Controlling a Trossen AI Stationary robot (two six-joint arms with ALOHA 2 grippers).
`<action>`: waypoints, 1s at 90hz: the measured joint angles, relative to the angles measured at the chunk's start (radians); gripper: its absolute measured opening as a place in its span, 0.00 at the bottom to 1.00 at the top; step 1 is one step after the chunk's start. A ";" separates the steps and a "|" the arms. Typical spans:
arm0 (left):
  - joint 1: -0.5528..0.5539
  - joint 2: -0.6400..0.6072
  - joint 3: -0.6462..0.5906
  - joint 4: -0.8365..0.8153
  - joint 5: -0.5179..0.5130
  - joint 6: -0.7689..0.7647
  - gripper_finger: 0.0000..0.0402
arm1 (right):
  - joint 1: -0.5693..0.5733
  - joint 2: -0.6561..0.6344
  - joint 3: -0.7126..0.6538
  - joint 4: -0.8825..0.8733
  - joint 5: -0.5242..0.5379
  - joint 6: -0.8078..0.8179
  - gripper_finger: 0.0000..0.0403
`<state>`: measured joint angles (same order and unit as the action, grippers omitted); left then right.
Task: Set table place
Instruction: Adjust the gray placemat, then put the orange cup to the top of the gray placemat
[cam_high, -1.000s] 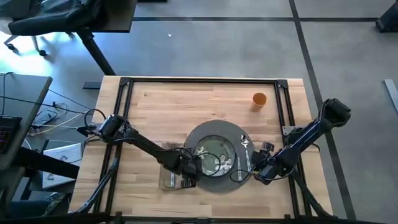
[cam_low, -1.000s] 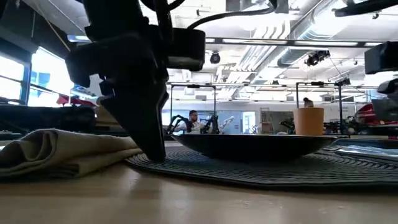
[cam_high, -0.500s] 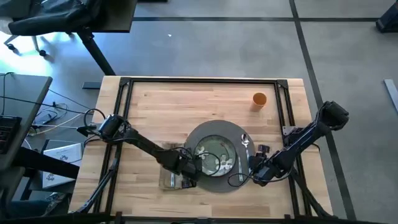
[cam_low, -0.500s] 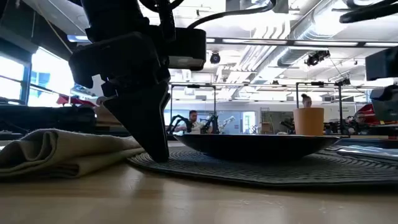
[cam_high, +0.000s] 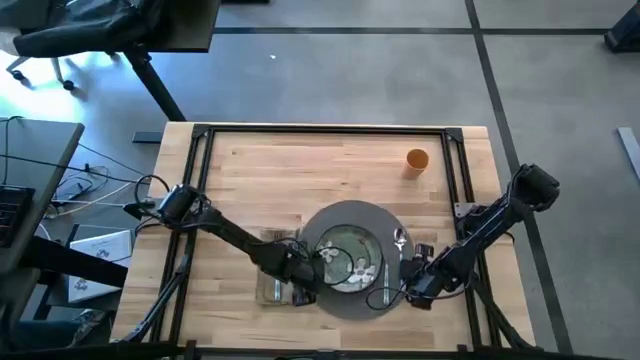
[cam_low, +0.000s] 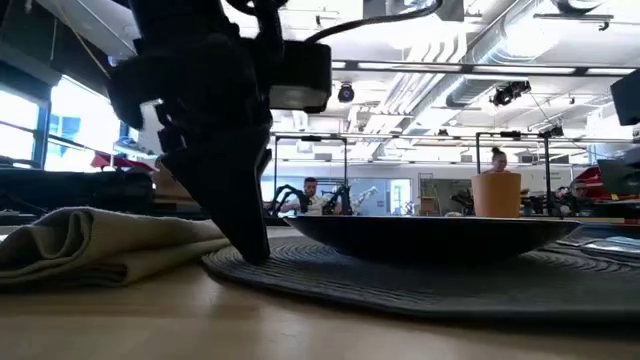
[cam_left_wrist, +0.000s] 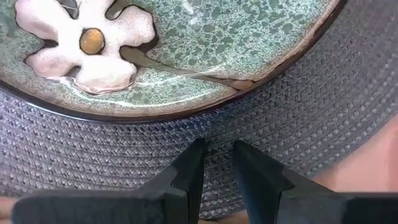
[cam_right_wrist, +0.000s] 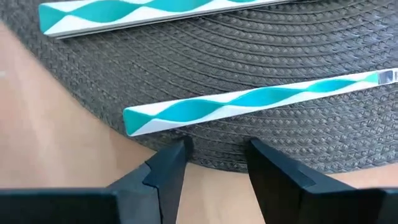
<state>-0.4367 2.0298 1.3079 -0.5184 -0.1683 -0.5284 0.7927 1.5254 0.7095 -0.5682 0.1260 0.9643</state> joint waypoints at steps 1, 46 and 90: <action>-0.001 0.000 0.000 0.000 0.000 0.000 0.18 | 0.001 0.000 0.001 -0.002 0.000 0.000 0.38; -0.002 -0.055 0.116 -0.178 -0.016 0.046 0.18 | -0.030 -0.011 0.263 -0.391 0.019 -0.020 0.38; 0.097 -0.469 -0.075 -0.241 -0.133 0.028 0.19 | -0.631 -0.417 0.340 -0.602 0.251 -0.307 0.46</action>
<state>-0.3392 1.5613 1.2333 -0.7594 -0.3010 -0.5008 0.1622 1.1084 1.0500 -1.1704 0.3774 0.6569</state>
